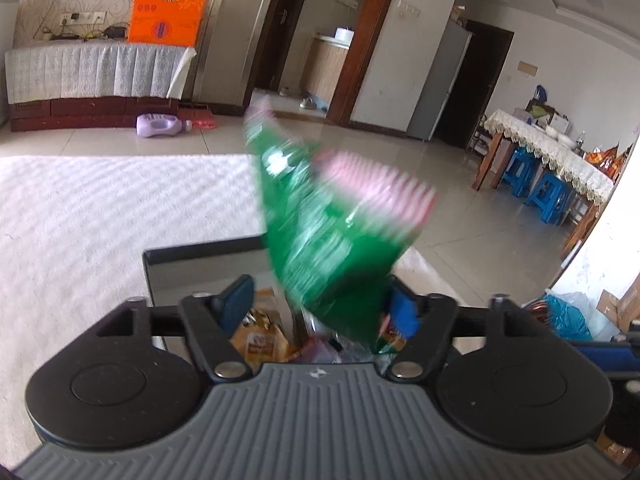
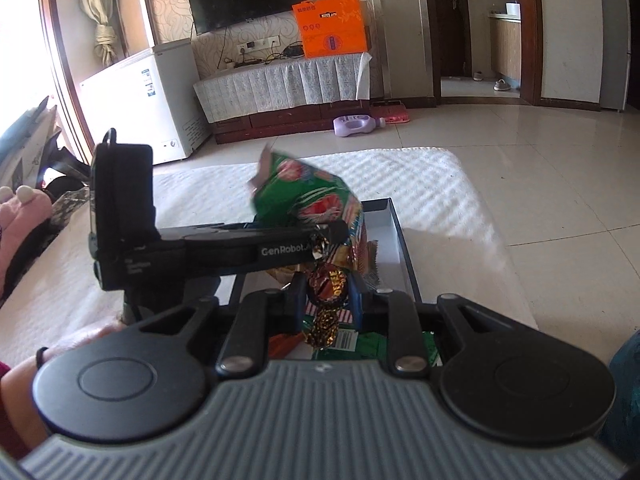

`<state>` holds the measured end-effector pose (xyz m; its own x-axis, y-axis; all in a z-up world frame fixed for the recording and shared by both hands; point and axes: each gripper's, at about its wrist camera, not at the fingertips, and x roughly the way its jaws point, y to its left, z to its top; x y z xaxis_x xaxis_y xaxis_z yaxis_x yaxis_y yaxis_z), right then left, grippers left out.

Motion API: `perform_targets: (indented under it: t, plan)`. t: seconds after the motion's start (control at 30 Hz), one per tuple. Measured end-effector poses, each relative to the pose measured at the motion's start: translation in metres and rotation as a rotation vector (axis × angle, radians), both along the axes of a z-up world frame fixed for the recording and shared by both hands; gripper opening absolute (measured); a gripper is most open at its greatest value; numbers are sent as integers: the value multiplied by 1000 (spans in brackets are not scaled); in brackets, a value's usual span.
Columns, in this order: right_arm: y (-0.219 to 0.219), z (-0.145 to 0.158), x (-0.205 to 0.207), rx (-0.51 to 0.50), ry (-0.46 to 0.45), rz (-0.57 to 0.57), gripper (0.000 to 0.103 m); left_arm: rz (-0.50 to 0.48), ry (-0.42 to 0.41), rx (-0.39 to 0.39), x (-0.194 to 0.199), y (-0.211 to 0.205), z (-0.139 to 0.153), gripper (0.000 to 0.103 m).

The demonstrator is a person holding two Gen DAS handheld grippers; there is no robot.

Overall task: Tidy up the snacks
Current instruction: 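Open the left tool to drop the chip bag while the right tool releases the chocolate, then withdraw both tools from the filled grey box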

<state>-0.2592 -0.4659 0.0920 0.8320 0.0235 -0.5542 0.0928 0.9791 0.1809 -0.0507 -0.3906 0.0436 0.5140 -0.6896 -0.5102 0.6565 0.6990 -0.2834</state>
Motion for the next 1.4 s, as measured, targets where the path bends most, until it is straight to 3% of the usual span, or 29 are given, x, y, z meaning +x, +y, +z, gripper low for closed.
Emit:
perform_targets:
  t: [0.23,0.5,0.67,0.8,1.1,1.4]
  plan:
    - [6,2,1,6,-12,18,26,25,-18,-15,1,31,8,94]
    - [32,-8,18,-23,28,100,26,20,-124,-38,-8,87,35,103]
    - [49,-22,35,-43,79,133,26,87,-192,74,-28,101,44,103]
    - [56,-33,46,-55,124,141,26,103,-259,97,-46,117,48,103]
    - [69,-47,54,-77,183,136,26,162,-219,201,-61,136,54,103]
    - [81,-55,50,-109,196,126,26,214,-206,239,-104,156,54,103]
